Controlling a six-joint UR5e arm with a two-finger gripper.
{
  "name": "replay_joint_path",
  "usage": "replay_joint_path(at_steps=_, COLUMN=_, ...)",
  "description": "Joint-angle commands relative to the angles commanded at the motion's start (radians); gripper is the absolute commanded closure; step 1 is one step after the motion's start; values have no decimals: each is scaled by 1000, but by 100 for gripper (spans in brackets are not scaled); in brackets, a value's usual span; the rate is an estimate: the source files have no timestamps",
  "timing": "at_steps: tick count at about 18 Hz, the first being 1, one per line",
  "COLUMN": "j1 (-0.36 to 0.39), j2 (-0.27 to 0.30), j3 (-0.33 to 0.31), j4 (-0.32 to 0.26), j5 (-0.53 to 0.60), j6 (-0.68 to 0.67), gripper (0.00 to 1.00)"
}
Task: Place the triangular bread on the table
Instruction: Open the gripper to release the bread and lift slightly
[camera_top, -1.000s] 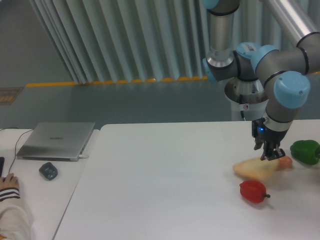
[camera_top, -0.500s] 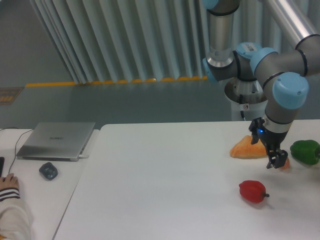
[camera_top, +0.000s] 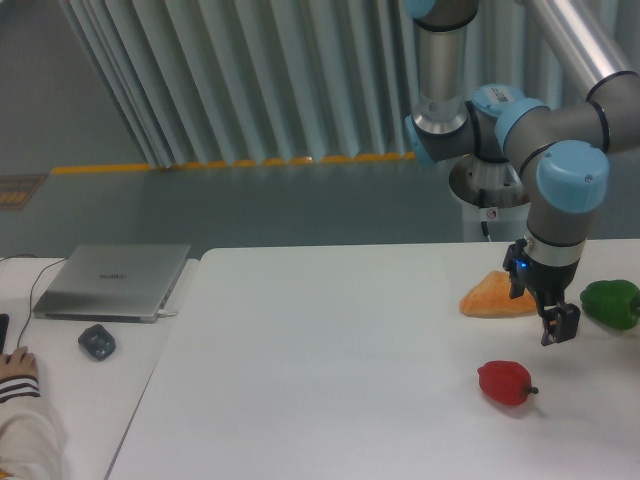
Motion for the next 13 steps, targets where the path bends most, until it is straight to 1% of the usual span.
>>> replay_joint_path(at_steps=3, j1=-2, j2=0, j3=-9, j4=3, j5=0, j6=-2, gripper=0)
replay_joint_path(at_steps=13, j1=9, j2=0, j3=-3, j4=-2, j5=-2, j6=-2, gripper=0)
